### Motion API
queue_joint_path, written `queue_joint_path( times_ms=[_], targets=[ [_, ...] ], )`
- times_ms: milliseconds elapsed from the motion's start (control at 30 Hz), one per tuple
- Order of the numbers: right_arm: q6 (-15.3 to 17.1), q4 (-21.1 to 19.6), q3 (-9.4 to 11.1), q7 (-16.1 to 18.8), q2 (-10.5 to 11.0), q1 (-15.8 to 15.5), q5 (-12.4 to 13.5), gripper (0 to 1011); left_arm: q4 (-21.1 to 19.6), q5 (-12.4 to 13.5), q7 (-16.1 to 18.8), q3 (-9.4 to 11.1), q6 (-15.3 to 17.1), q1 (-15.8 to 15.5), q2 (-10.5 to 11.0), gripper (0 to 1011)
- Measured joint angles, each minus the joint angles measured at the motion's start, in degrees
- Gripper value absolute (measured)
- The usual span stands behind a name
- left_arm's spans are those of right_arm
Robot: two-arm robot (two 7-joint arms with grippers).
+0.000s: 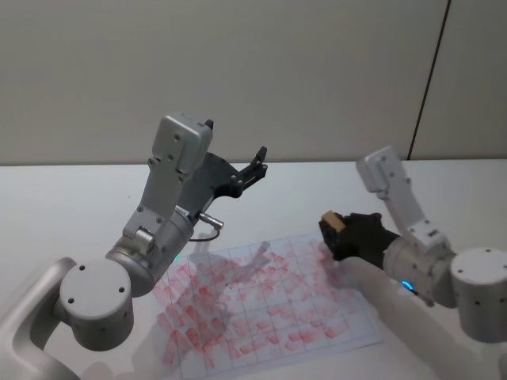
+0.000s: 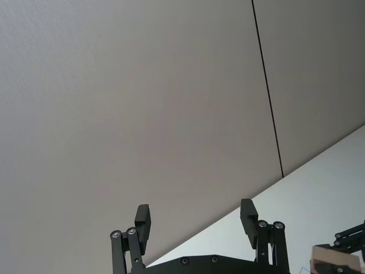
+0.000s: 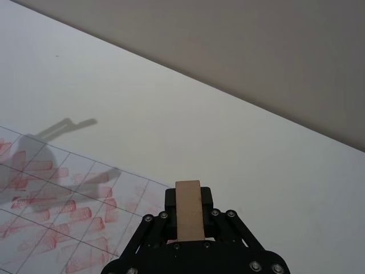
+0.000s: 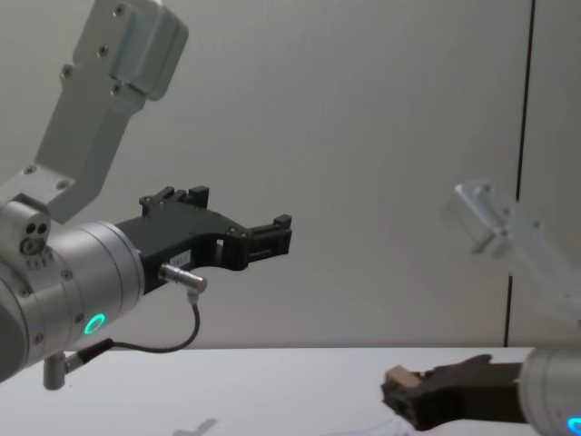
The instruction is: Use the one hand to pick up the stamp and affix it onto the A4 paper.
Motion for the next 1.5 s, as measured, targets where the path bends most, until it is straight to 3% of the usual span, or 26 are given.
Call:
queue_joint_path(
  times_ms=[733, 1100, 1500],
  targets=[
    [-1.8, 10.2, -2.9, 4.7, -4.2, 5.8, -4.5, 219, 0.0, 0.0, 0.0, 0.0, 0.0, 0.0, 0.0, 1001],
    [-0.8, 12.2, -4.1, 6.4, -4.9, 7.2, -8.2, 220, 0.0, 0.0, 0.0, 0.0, 0.0, 0.0, 0.0, 1001],
    [-0.7, 13.0, -4.5, 6.6, -5.0, 7.5, -9.6, 220, 0.0, 0.0, 0.0, 0.0, 0.0, 0.0, 0.0, 1001]
  ],
)
